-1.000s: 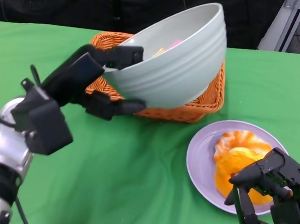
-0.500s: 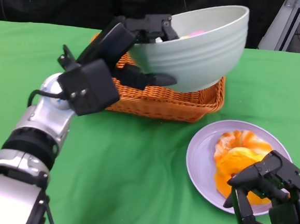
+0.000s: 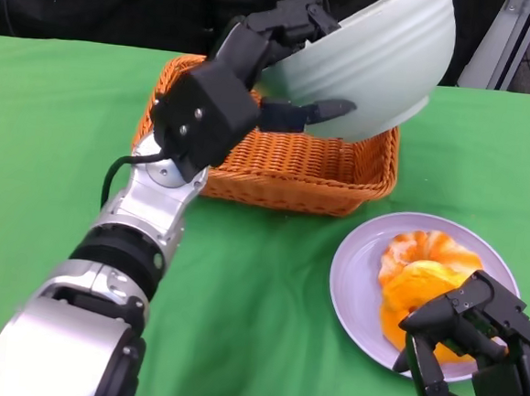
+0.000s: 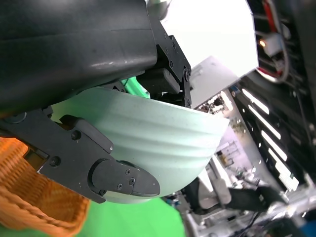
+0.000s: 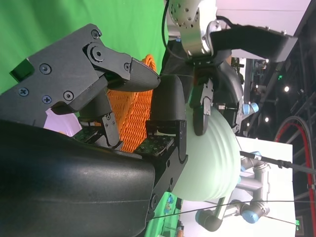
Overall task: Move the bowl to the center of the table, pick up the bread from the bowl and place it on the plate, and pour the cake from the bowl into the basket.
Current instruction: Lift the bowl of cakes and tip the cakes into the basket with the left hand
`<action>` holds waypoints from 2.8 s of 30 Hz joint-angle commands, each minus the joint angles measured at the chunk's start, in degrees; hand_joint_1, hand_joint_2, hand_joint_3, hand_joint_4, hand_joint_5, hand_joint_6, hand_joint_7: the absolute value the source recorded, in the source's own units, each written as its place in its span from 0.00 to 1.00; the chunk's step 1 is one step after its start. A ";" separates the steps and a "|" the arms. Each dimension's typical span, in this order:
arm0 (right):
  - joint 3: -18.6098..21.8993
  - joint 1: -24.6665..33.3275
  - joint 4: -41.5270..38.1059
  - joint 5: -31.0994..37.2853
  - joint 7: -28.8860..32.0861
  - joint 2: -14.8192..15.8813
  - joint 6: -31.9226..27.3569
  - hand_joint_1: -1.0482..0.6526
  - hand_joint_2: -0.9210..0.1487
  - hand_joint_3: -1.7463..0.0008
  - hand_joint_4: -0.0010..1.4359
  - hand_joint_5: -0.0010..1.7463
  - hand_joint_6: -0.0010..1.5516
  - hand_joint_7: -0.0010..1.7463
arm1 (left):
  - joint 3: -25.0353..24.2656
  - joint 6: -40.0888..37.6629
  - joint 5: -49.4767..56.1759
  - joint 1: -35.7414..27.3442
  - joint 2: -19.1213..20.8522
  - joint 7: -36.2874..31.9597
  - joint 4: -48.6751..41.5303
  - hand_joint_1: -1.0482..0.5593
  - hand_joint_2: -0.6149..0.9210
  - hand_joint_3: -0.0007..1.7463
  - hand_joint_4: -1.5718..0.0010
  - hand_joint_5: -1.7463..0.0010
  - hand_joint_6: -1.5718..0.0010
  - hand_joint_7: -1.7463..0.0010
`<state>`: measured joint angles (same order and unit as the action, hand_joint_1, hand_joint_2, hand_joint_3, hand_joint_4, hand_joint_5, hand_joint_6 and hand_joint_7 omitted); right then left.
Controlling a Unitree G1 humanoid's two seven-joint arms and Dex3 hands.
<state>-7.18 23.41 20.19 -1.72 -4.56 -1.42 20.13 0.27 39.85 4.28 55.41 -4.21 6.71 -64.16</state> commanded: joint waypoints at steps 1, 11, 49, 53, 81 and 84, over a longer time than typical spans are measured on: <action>0.54 -0.09 -0.44 0.06 -0.15 0.73 1.26 0.51 0.33 0.47 0.50 0.90 0.41 0.78 | -2.78 -2.91 -4.13 3.17 -1.12 1.86 0.07 0.47 1.00 0.27 0.51 0.00 0.58 0.19; 0.23 0.29 -0.18 -0.15 -0.34 0.58 0.83 0.52 0.34 0.45 0.50 0.91 0.41 0.79 | -10.08 -13.93 -14.95 4.29 -3.59 9.92 1.04 0.46 0.99 0.31 0.50 0.00 0.60 0.11; 0.61 -0.40 -1.96 -0.90 -1.86 0.88 2.91 0.51 0.37 0.42 0.51 0.92 0.41 0.81 | -30.12 -51.99 -39.41 11.11 -4.91 5.15 2.40 0.54 0.99 0.36 0.50 0.00 0.61 0.08; 0.69 -0.25 -1.92 -0.73 -1.78 0.83 2.95 0.51 0.36 0.43 0.51 0.92 0.41 0.81 | -31.35 -53.84 -41.03 11.29 -4.70 5.01 2.14 0.53 1.00 0.35 0.50 0.00 0.62 0.07; 0.95 0.15 -1.08 -0.78 -1.79 0.94 2.31 0.51 0.36 0.43 0.50 0.92 0.40 0.81 | -22.25 -47.35 -33.08 7.83 -3.41 13.95 8.41 0.53 0.99 0.35 0.51 0.00 0.57 0.14; 1.02 0.12 -0.98 -0.56 -1.62 0.90 2.10 0.52 0.36 0.42 0.50 0.92 0.40 0.81 | -19.08 -44.08 -30.63 6.75 -1.85 19.21 11.05 0.51 0.97 0.37 0.52 0.00 0.53 0.17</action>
<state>-6.85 23.28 18.55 -1.92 -6.37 -1.26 22.10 -19.96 -6.55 -27.47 62.63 -7.74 23.09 -55.10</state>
